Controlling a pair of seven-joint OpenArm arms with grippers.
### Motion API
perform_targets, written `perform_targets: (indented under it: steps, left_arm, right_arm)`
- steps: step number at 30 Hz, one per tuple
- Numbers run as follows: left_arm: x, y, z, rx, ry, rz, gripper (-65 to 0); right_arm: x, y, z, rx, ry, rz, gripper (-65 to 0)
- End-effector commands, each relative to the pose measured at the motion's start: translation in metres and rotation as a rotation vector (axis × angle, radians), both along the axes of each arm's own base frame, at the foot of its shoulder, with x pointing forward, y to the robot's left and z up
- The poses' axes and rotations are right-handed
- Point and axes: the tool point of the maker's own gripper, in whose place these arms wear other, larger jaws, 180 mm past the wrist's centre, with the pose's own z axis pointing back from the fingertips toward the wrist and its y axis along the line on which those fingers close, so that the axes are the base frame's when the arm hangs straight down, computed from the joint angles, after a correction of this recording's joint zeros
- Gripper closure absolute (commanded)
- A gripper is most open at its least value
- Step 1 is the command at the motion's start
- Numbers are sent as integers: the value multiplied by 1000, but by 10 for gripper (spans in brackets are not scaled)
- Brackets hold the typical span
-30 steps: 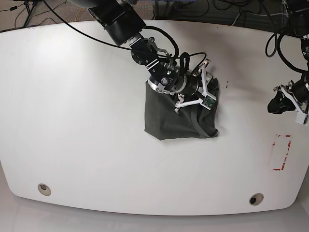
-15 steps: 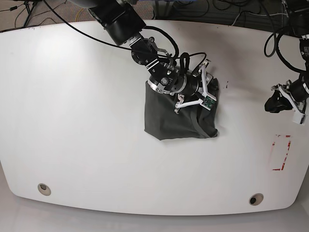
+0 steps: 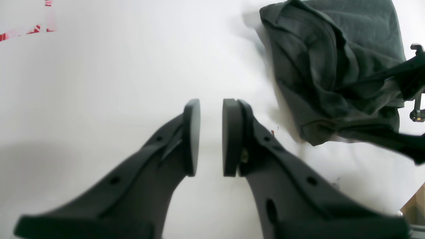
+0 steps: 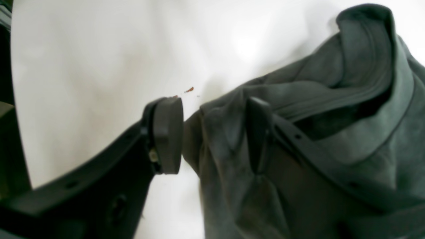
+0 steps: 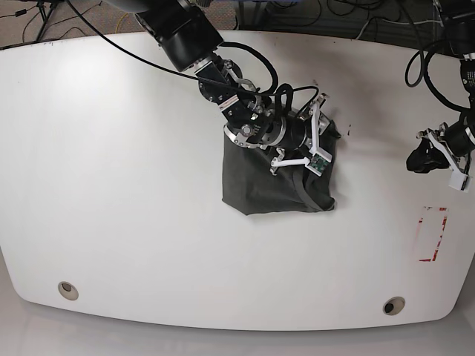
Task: Layout the t-shirt on the table in an organized manner, then fold the t-shirt properly
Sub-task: 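Press and smooth the bundle's folded edge with the right gripper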
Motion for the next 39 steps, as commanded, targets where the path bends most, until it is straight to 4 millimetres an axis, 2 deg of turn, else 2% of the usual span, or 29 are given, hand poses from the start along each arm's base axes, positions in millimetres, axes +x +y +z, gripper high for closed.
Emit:
perform_targets:
  steps: [1, 4, 11, 17, 20, 27, 34, 38, 39]
  left_arm:
    - [8, 6, 18, 7, -56, 0, -104]
    - [8, 6, 18, 7, -56, 0, -104]
    - [8, 6, 18, 7, -56, 0, -104]
    - [8, 6, 18, 7, -56, 0, -104]
    - [8, 6, 18, 7, -56, 0, -104]
    - [8, 6, 18, 7, -56, 0, -104]
    - [6, 6, 16, 7, -49, 0, -104]
    - [5, 6, 15, 7, -45, 0, -104]
    - [5, 6, 15, 7, -45, 0, -104]
  right_arm:
    - [13, 4, 20, 53, -39, -19, -181]
    - [14, 3, 19, 51, -40, -21, -127]
    - [13, 1, 9, 34, -18, -21, -128]
    - [13, 1, 8, 32, -14, -26, -247]
    - [13, 1, 8, 33, -13, -26, -263]
    - [13, 1, 8, 36, -11, -26, -108]
    - [12, 2, 8, 37, -10, -24, -84]
    - [11, 4, 10, 40, -8, -21, 0]
    - [11, 5, 11, 43, -10, -21, 0]
